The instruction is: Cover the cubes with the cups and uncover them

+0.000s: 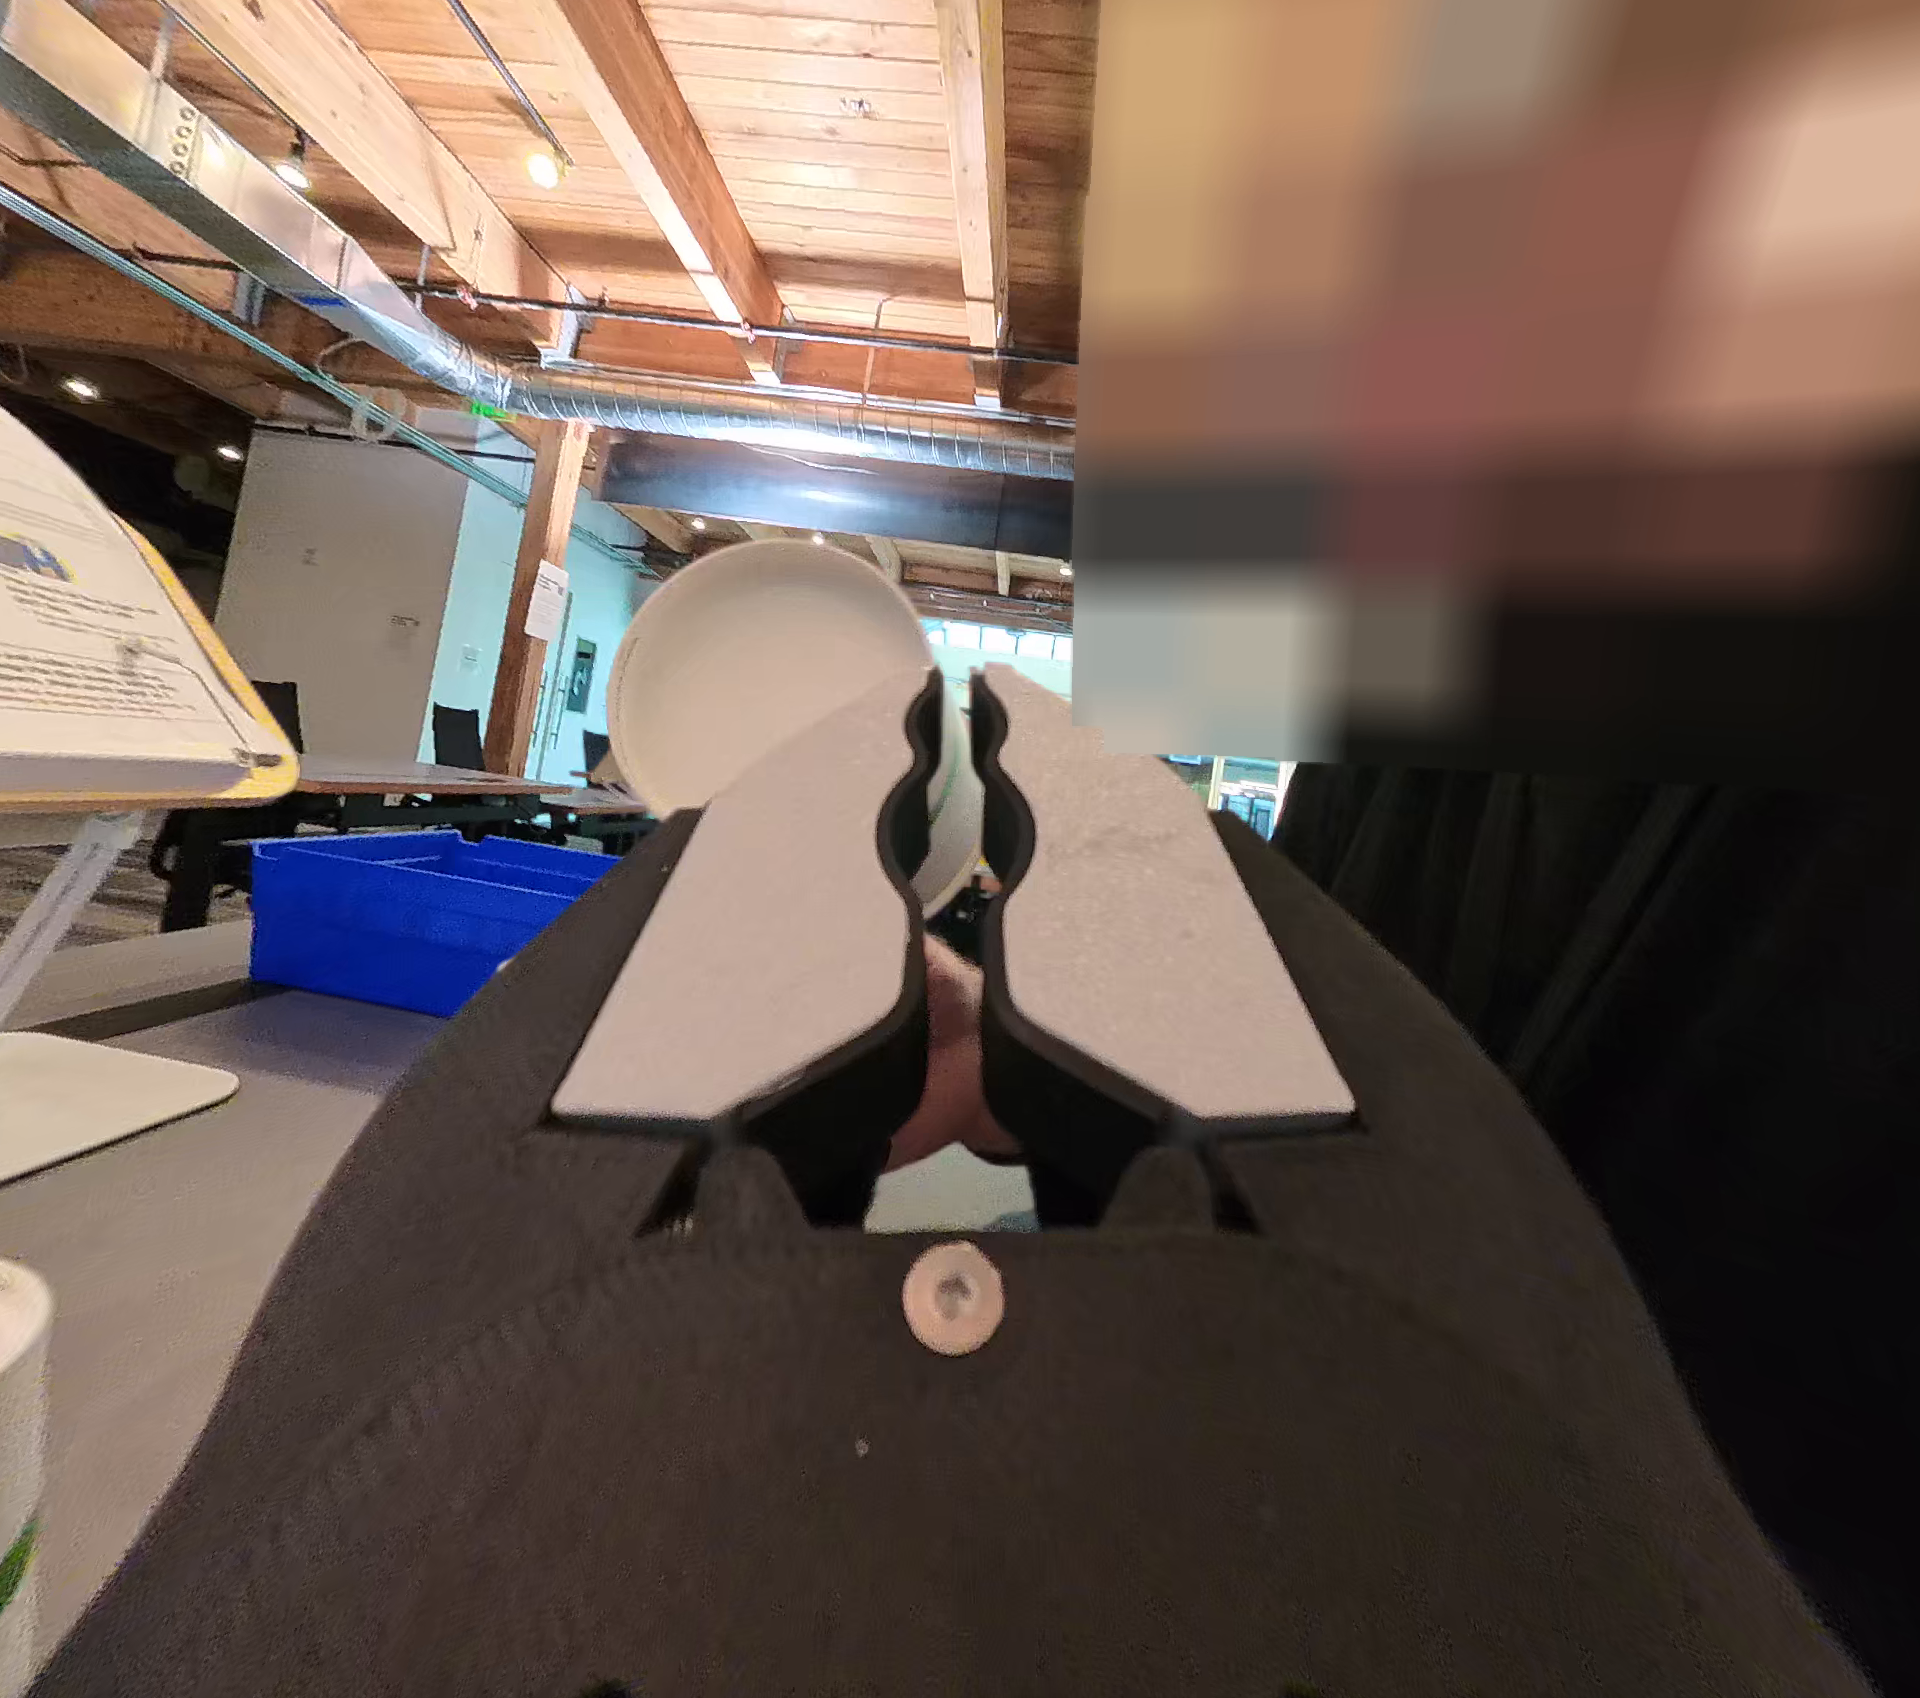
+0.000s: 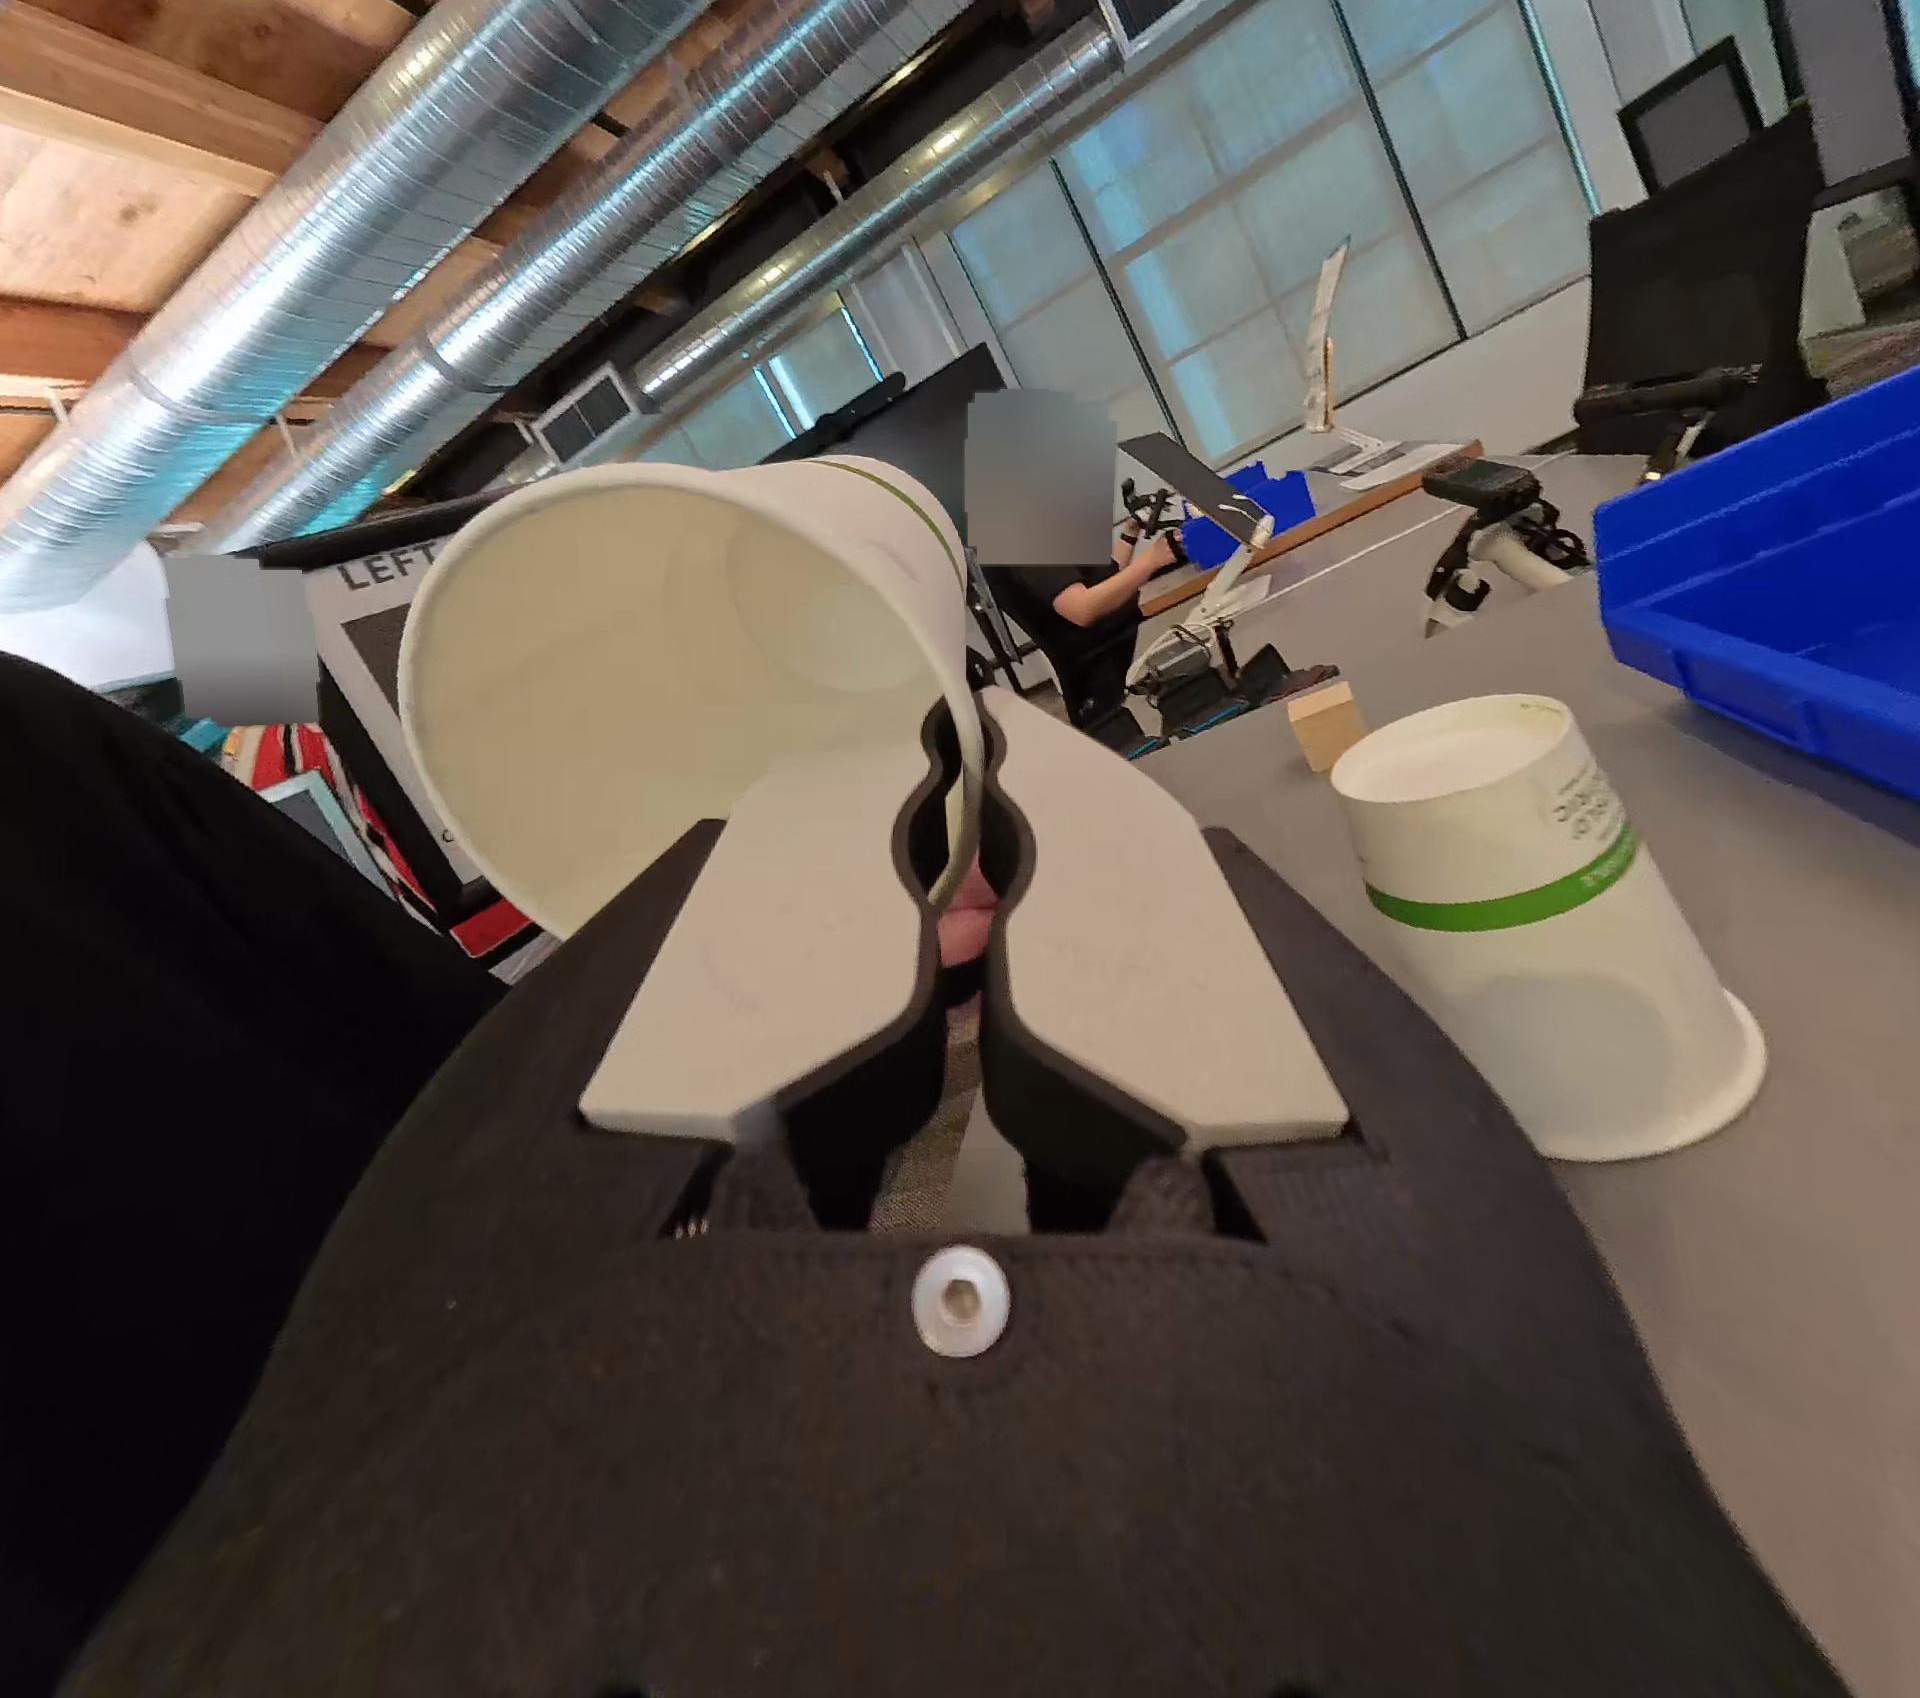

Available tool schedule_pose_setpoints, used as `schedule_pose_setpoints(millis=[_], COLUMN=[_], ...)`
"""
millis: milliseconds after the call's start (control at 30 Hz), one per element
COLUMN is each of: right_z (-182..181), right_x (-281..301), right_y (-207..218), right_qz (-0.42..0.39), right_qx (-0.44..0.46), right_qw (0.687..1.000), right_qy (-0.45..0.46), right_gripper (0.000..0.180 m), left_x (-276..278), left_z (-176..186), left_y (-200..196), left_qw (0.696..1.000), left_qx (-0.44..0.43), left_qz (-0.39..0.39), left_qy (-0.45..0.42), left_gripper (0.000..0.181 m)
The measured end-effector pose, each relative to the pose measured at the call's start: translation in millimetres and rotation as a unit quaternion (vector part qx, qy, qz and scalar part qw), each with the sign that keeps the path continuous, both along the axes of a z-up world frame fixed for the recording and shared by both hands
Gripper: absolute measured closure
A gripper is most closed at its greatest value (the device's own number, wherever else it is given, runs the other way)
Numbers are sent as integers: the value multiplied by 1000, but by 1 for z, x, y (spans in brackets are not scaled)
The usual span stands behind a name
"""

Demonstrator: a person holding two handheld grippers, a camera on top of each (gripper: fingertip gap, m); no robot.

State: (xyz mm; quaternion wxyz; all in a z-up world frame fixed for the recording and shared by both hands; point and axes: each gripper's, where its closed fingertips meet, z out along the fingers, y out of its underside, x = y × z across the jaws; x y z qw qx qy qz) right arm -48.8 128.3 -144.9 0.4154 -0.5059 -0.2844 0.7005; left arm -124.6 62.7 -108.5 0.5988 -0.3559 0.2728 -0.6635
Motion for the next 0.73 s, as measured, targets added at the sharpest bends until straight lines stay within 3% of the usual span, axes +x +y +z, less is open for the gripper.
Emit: schedule_pose_setpoints(millis=[67,167,267,333,433,567,733], right_z=[10,37,57,59,57,25,-28], right_x=[11,42,81,116,159,196,211], right_y=[6,21,45,77,108,140,168], right_qz=[-11,-38,-88,-161,-161,-93,-8], right_qx=[18,63,132,188,187,154,126], right_qw=[1000,995,968,913,848,749,633], right_qy=[-20,-72,-195,-323,-470,-638,-764], right_gripper=[180,180,179,179,179,179,179], left_x=[-9,-17,-16,-12,-1,10,17], left_z=[0,-9,-20,-28,-39,-47,-55], left_y=[3,13,22,27,31,31,31], left_qw=[1000,998,996,994,992,990,987], left_qx=[0,-5,-19,-29,-36,-37,-35], left_qz=[20,62,76,80,80,71,67], left_qy=[4,31,50,65,93,116,141], left_gripper=[171,181,181,181,181,181,181])
